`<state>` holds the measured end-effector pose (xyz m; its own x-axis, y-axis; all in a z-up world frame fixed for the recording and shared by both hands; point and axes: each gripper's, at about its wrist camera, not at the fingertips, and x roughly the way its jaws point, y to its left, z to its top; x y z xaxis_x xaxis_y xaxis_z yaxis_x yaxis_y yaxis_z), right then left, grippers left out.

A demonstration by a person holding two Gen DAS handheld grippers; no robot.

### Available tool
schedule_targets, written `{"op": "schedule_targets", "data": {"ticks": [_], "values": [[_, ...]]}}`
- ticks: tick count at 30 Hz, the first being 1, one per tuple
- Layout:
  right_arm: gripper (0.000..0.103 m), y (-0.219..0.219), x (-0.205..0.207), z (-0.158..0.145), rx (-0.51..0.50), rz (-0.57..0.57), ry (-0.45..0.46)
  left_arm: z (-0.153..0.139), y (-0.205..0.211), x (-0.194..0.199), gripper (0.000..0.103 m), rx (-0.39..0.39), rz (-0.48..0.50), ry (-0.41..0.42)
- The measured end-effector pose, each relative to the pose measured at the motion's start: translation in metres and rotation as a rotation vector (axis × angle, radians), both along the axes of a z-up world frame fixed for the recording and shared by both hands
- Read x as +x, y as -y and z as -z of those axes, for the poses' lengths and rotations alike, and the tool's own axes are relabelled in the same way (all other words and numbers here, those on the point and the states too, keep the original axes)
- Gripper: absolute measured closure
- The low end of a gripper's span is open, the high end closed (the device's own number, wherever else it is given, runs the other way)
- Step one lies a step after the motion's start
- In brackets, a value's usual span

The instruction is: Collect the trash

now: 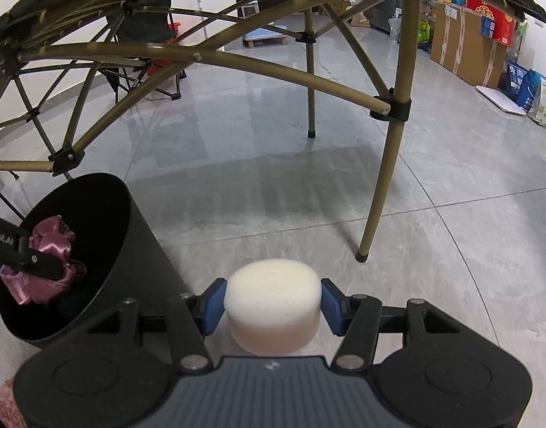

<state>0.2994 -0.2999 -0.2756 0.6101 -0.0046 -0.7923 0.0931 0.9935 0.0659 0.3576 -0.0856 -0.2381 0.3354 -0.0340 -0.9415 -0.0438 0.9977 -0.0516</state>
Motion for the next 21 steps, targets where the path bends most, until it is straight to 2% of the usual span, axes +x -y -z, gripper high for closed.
{"op": "schedule_targets", "data": {"ticks": [6, 9, 12, 13, 14, 16, 21], "values": [[0.048, -0.0006, 0.0026, 0.0028, 0.000, -0.005, -0.011, -0.0006, -0.0033, 0.0004, 0.071, -0.001, -0.013, 0.000], [0.048, -0.0022, 0.0029, 0.0027, 0.000, -0.013, -0.012, -0.0011, -0.0031, 0.0000, 0.068, -0.002, -0.017, -0.004], [0.048, -0.0024, 0.0020, 0.0021, -0.001, -0.013, -0.009, -0.0025, -0.0033, -0.0002, 0.055, -0.003, -0.021, -0.002], [0.048, -0.0022, 0.0019, 0.0021, -0.001, -0.012, -0.009, -0.0036, -0.0034, -0.0005, 0.042, -0.008, -0.021, 0.001], [0.048, -0.0022, 0.0020, 0.0021, 0.000, -0.011, -0.009, -0.0042, -0.0039, -0.0009, 0.022, -0.009, -0.026, 0.001], [0.048, -0.0014, 0.0015, 0.0019, -0.002, -0.008, -0.008, -0.0053, -0.0052, -0.0013, 0.001, 0.001, -0.046, -0.006], [0.048, -0.0016, 0.0020, 0.0023, -0.004, -0.004, -0.011, -0.0052, -0.0077, -0.0006, 0.000, -0.006, -0.053, -0.018]]}}
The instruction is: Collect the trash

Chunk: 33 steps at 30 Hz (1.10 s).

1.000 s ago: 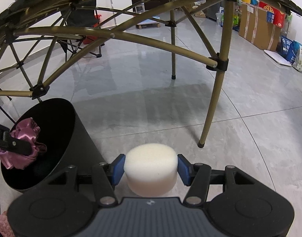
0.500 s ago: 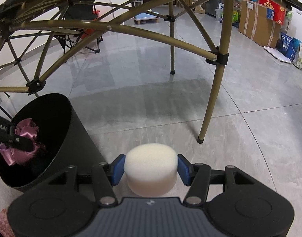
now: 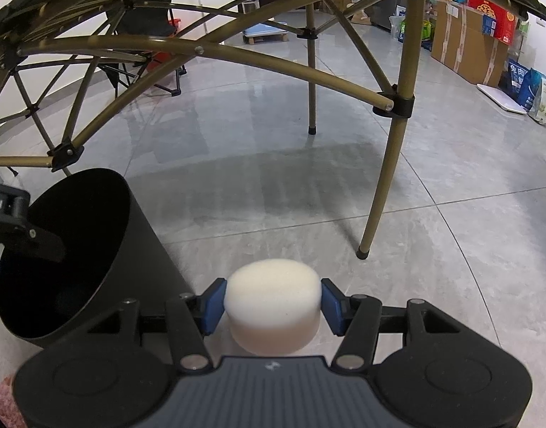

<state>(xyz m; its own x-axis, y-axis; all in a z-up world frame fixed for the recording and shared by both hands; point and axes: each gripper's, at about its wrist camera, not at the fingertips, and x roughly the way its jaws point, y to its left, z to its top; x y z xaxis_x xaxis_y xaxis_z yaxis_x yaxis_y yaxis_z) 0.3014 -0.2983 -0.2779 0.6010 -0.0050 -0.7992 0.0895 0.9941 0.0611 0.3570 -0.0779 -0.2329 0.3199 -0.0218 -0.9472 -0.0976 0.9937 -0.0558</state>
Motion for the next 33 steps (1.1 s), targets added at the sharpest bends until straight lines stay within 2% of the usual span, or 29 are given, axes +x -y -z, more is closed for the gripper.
{"op": "schedule_targets", "data": {"ticks": [18, 33], "values": [[0.048, -0.004, -0.002, -0.004, -0.001, -0.011, 0.002, -0.002, -0.004, -0.004, 0.000, -0.009, 0.003, -0.013], [0.048, -0.032, -0.001, -0.015, -0.008, -0.054, -0.006, -0.016, -0.024, -0.014, 0.000, -0.014, -0.006, 0.034]]}}
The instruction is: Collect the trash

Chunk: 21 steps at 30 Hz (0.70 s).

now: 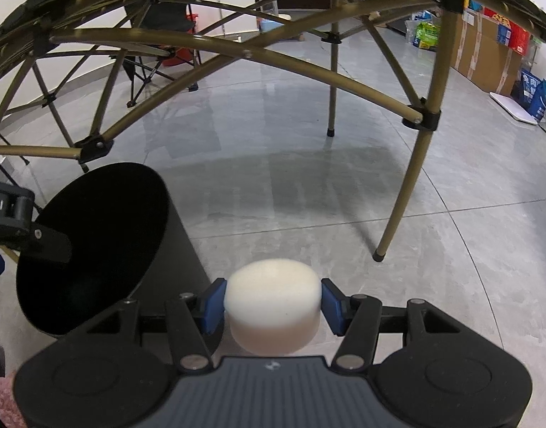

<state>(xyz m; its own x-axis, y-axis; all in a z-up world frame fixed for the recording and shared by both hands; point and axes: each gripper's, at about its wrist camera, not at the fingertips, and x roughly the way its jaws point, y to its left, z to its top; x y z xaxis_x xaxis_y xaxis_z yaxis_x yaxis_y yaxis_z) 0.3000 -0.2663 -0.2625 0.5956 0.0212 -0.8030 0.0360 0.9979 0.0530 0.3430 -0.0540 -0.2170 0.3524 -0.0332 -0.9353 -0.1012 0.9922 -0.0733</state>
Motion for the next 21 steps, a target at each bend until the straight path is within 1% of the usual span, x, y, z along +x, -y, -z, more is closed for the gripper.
{"op": "schedule_targets", "data": {"ticks": [8, 21], "values": [[0.048, -0.019, 0.002, -0.008, 0.004, -0.021, -0.007, -0.011, -0.018, -0.008, 0.000, -0.006, -0.010, 0.035], [0.048, -0.056, 0.011, -0.021, 0.034, -0.064, -0.006, -0.023, -0.053, -0.019, 0.000, -0.001, -0.064, 0.078]]}}
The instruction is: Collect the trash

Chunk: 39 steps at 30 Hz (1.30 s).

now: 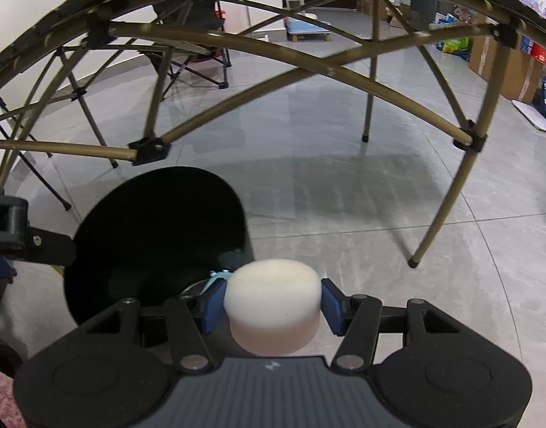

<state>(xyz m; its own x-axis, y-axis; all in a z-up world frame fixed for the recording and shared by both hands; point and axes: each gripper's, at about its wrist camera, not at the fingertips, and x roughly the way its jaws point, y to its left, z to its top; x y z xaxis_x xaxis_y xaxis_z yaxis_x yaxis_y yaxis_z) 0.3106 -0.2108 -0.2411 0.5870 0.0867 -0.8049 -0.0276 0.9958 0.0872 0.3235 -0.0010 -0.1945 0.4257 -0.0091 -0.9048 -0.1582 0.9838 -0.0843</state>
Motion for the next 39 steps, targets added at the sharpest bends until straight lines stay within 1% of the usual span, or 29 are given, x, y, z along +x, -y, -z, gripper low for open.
{"op": "schedule_targets", "data": {"ticks": [7, 15, 26, 31, 39], "values": [[0.048, -0.030, 0.007, -0.004, -0.002, -0.049, -0.003, -0.004, -0.025, -0.007, 0.000, 0.016, -0.051, 0.021], [0.048, -0.059, 0.015, -0.002, -0.008, -0.100, -0.017, -0.001, -0.058, -0.016, 0.000, 0.035, -0.105, 0.023], [0.048, -0.090, 0.023, 0.004, -0.013, -0.146, -0.041, 0.011, -0.095, -0.027, 0.000, 0.059, -0.162, 0.003], [0.048, -0.105, 0.029, 0.010, -0.020, -0.163, -0.066, 0.017, -0.107, -0.031, 0.000, 0.069, -0.181, -0.009], [0.048, -0.118, 0.037, 0.025, -0.033, -0.156, -0.118, 0.029, -0.122, -0.034, 0.000, 0.116, -0.204, -0.032]]}}
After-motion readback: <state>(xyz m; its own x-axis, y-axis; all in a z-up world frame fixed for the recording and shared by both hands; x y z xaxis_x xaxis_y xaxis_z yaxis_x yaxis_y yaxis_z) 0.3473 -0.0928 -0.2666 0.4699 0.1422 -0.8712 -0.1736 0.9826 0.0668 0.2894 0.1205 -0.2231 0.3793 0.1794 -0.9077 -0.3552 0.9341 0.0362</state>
